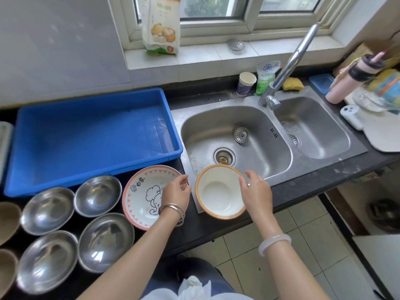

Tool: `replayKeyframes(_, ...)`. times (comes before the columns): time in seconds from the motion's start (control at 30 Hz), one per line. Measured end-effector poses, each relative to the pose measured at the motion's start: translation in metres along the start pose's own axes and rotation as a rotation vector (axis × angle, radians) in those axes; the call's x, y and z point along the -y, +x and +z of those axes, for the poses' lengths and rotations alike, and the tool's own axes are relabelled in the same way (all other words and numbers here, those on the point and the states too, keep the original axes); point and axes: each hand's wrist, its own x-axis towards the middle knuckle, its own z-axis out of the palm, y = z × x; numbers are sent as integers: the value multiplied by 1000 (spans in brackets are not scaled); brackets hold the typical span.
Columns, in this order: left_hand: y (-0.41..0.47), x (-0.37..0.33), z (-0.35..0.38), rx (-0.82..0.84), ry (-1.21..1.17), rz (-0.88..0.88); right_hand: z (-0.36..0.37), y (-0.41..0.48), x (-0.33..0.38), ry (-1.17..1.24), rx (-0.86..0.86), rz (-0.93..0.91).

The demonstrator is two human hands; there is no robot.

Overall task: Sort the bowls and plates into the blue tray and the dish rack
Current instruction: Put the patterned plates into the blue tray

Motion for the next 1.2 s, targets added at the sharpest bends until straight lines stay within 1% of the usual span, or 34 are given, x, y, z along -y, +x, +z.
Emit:
replayKeyframes(0.1,0,13,-28,-112,73,5,7,3,35,50,54,-179)
replayKeyframes(0.2,-2,27,-55,-194,153,-66,29,4,75,75,205,-306)
replayKeyframes(0.3,-5,41,-73,-243,203,-133,56,6,105,-41,367,-386)
replayKeyframes(0.43,-9,55,-82,-245,144,-220,82,15,125,-284,469,-462)
replayKeyframes(0.5,-9,59,-82,-231,140,-250,90,21,129,-326,523,-469)
replayKeyframes(0.63,-3,63,-82,-243,152,-292,100,32,132,-322,613,-480)
replayKeyframes(0.8,4,66,-85,-286,126,-301,102,40,134,-306,618,-488)
replayKeyframes(0.93,5,65,-91,-365,43,-283,92,46,139,-274,594,-490)
replayKeyframes(1.0,8,60,-99,-419,-27,-256,84,52,142,-220,598,-463)
replayKeyframes(1.1,15,51,-116,-500,-192,-243,71,60,153,-92,616,-419)
replayKeyframes(1.2,21,45,-134,-547,-286,-244,61,67,172,50,613,-381)
